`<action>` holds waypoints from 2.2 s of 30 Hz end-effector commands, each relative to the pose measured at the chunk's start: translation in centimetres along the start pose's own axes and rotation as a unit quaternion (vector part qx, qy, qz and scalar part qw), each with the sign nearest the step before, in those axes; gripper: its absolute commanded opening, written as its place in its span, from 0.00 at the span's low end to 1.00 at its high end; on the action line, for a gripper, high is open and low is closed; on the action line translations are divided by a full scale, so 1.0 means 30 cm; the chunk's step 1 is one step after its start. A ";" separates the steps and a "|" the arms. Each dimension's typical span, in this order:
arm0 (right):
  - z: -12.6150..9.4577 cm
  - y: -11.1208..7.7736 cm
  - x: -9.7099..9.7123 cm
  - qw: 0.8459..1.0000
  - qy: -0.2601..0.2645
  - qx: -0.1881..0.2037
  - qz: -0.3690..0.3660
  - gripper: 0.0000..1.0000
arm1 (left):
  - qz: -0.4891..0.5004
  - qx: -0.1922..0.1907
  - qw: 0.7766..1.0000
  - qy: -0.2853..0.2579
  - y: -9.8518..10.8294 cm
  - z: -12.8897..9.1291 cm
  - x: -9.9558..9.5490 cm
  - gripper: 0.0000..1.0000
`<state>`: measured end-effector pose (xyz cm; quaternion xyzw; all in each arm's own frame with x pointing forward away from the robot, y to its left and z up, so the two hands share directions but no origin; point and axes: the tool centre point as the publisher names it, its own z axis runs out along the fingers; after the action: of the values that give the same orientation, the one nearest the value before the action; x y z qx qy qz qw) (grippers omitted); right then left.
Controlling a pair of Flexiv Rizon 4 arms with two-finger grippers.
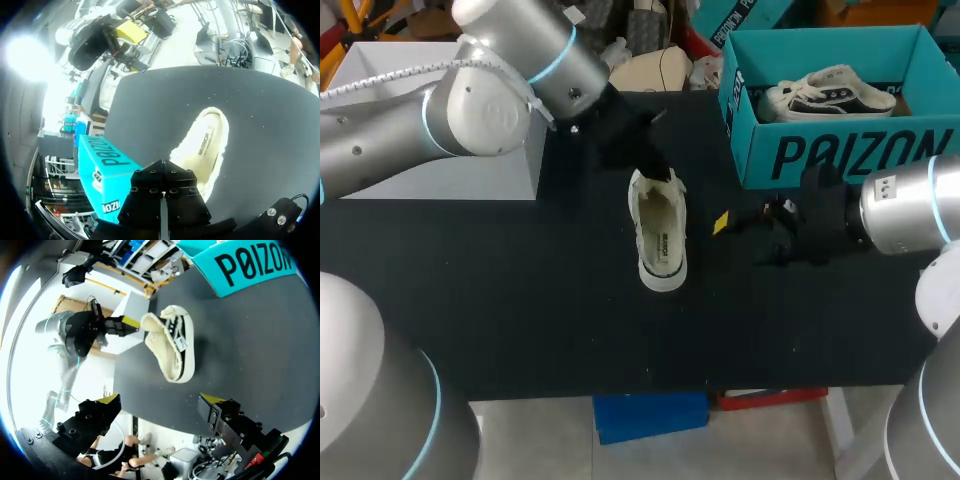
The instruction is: Take the shoe out of the shoebox, open the shoe tongue, remove and reinsert the insole, then place the shoe into the shoebox
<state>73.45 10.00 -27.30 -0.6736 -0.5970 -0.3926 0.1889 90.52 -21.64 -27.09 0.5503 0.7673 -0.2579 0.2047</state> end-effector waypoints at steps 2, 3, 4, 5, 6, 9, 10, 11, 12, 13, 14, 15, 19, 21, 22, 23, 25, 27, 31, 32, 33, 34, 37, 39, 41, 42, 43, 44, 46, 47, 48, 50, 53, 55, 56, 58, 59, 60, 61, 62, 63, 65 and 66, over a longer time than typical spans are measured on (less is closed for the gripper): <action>0.001 0.001 0.000 1.000 0.000 0.000 0.000 1.00 | -0.035 -0.046 0.996 -0.069 0.051 -0.052 -0.002 0.00; 0.001 0.001 0.000 1.000 0.000 0.000 0.000 1.00 | -0.037 -0.054 0.996 -0.067 0.069 -0.049 -0.004 0.00; 0.001 0.001 0.000 1.000 0.000 0.000 0.000 1.00 | -0.049 -0.055 0.995 -0.071 0.085 -0.043 -0.006 0.00; 0.001 0.001 0.000 1.000 0.000 0.000 0.000 1.00 | -0.054 -0.061 0.994 -0.072 0.102 -0.036 -0.008 0.00; 0.001 0.001 0.000 1.000 0.000 0.000 0.000 1.00 | -0.055 -0.070 0.994 -0.071 0.121 -0.029 -0.009 0.00; 0.001 0.001 0.000 1.000 0.000 0.000 0.000 1.00 | -0.077 -0.074 0.991 -0.080 0.178 0.006 -0.009 0.00; 0.001 0.001 0.000 1.000 0.000 0.000 0.000 1.00 | -0.083 -0.075 0.990 -0.084 0.195 0.018 -0.009 0.00; 0.001 0.001 0.000 1.000 0.000 0.000 0.000 1.00 | -0.089 -0.078 0.989 -0.085 0.210 0.028 -0.007 0.00; 0.001 0.001 0.000 1.000 0.000 0.000 0.000 1.00 | -0.092 -0.081 0.989 -0.086 0.223 0.036 -0.006 0.00; 0.001 0.001 0.000 1.000 0.000 0.000 0.000 1.00 | -0.096 -0.085 0.988 -0.088 0.237 0.044 -0.005 0.00; 0.001 0.001 0.000 1.000 0.000 0.000 0.000 1.00 | -0.098 -0.085 0.988 -0.088 0.249 0.051 -0.003 0.00; 0.001 0.001 0.000 1.000 0.000 0.000 0.000 1.00 | -0.103 -0.086 0.987 -0.087 0.260 0.060 0.000 0.00; 0.001 0.001 0.000 1.000 0.000 0.000 0.000 1.00 | -0.110 -0.081 0.987 -0.083 0.286 0.088 0.010 0.00; 0.001 0.001 0.000 1.000 0.000 0.000 0.000 1.00 | -0.108 -0.075 0.988 -0.076 0.280 0.100 0.017 0.00; 0.001 0.001 0.000 1.000 0.000 0.000 0.000 1.00 | -0.106 -0.073 0.989 -0.069 0.273 0.106 0.022 0.00; 0.001 0.001 0.000 1.000 0.000 0.000 0.000 1.00 | -0.106 -0.069 0.990 -0.064 0.262 0.110 0.027 0.00; 0.001 0.001 0.000 1.000 0.000 0.000 0.000 1.00 | -0.099 -0.062 0.992 -0.051 0.234 0.119 0.041 0.00; 0.001 0.001 0.000 1.000 0.000 0.000 0.000 1.00 | -0.090 -0.057 0.994 -0.032 0.203 0.127 0.063 0.00; 0.001 0.001 0.000 1.000 0.000 0.000 0.000 1.00 | -0.082 -0.047 0.995 -0.012 0.149 0.149 0.100 0.00; 0.001 0.001 0.000 1.000 0.000 0.000 0.000 1.00 | -0.087 -0.037 0.996 -0.009 0.138 0.162 0.111 0.00; 0.001 0.001 0.000 1.000 0.000 0.000 0.000 1.00 | -0.092 -0.029 0.995 -0.008 0.122 0.173 0.121 0.00; 0.001 0.001 0.000 1.000 0.000 0.000 0.000 1.00 | -0.089 -0.028 0.996 -0.001 0.105 0.181 0.132 0.00; 0.001 0.001 0.000 1.000 0.000 0.000 0.000 1.00 | -0.094 -0.018 0.995 0.012 0.073 0.206 0.162 0.00; 0.001 0.001 0.000 1.000 0.000 0.000 0.000 1.00 | -0.094 -0.018 0.995 0.015 0.065 0.216 0.174 0.00; 0.001 0.001 0.000 1.000 0.000 0.000 0.000 1.00 | -0.097 -0.015 0.995 0.018 0.055 0.221 0.185 0.00; 0.001 0.001 0.000 1.000 0.000 0.000 0.000 1.00 | -0.096 -0.015 0.995 0.021 0.050 0.222 0.189 0.00; 0.001 0.001 0.000 1.000 0.000 0.000 0.000 1.00 | -0.098 -0.014 0.995 0.022 0.045 0.223 0.192 0.00; 0.001 0.001 0.000 1.000 0.000 0.000 0.000 1.00 | -0.099 -0.013 0.995 0.022 0.042 0.223 0.194 0.00; 0.001 0.001 0.000 1.000 0.000 0.000 0.000 1.00 | -0.096 -0.012 0.995 0.028 0.033 0.222 0.201 0.00; 0.001 0.001 0.000 1.000 0.000 0.000 0.000 1.00 | -0.095 -0.012 0.995 0.028 0.028 0.215 0.200 0.00; 0.001 0.001 0.000 1.000 0.000 0.000 0.000 1.00 | -0.095 -0.012 0.995 0.026 0.025 0.205 0.194 0.00; 0.001 0.001 0.000 1.000 0.000 0.000 0.000 1.00 | -0.094 -0.016 0.995 0.016 0.021 0.176 0.177 0.00; 0.001 0.001 0.000 1.000 0.000 0.000 0.000 1.00 | -0.106 -0.013 0.994 0.006 0.014 0.122 0.153 0.00; 0.001 0.001 0.000 1.000 0.000 0.000 0.000 1.00 | -0.116 -0.011 0.993 -0.002 0.009 0.084 0.143 0.00; 0.001 0.001 0.000 1.000 0.000 0.000 0.000 1.00 | -0.116 -0.010 0.993 -0.005 0.001 0.063 0.137 0.00; 0.001 0.001 0.000 1.000 0.000 0.000 0.000 1.00 | -0.095 -0.006 0.995 -0.007 0.004 0.027 0.134 0.00; 0.001 0.001 0.000 1.000 0.000 0.000 0.000 1.00 | -0.084 -0.008 0.996 -0.005 0.005 0.011 0.134 0.00; 0.001 0.001 0.000 1.000 0.000 0.000 0.000 1.00 | -0.039 -0.010 0.999 0.006 0.010 -0.007 0.136 0.02; 0.001 0.001 0.000 1.000 0.000 0.000 0.000 1.00 | 0.003 0.000 1.000 0.019 0.012 -0.015 0.139 0.17; 0.001 0.001 0.000 1.000 0.000 0.000 0.000 1.00 | 0.035 0.010 0.999 0.034 0.008 -0.022 0.145 0.38; 0.001 0.001 0.000 1.000 0.000 0.000 0.000 1.00 | 0.037 0.010 0.999 0.035 0.006 -0.025 0.148 0.45; 0.001 0.001 0.000 1.000 0.000 0.000 0.000 1.00 | 0.073 0.021 0.996 0.040 -0.009 -0.040 0.148 0.46; 0.001 0.001 0.000 1.000 0.000 0.000 0.000 1.00 | 0.089 0.019 0.995 0.043 -0.012 -0.043 0.149 0.46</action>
<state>73.46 10.00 -27.29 -0.6736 -0.5970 -0.3925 0.1888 88.92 -18.71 -30.18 0.5611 0.7665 -0.2480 0.1900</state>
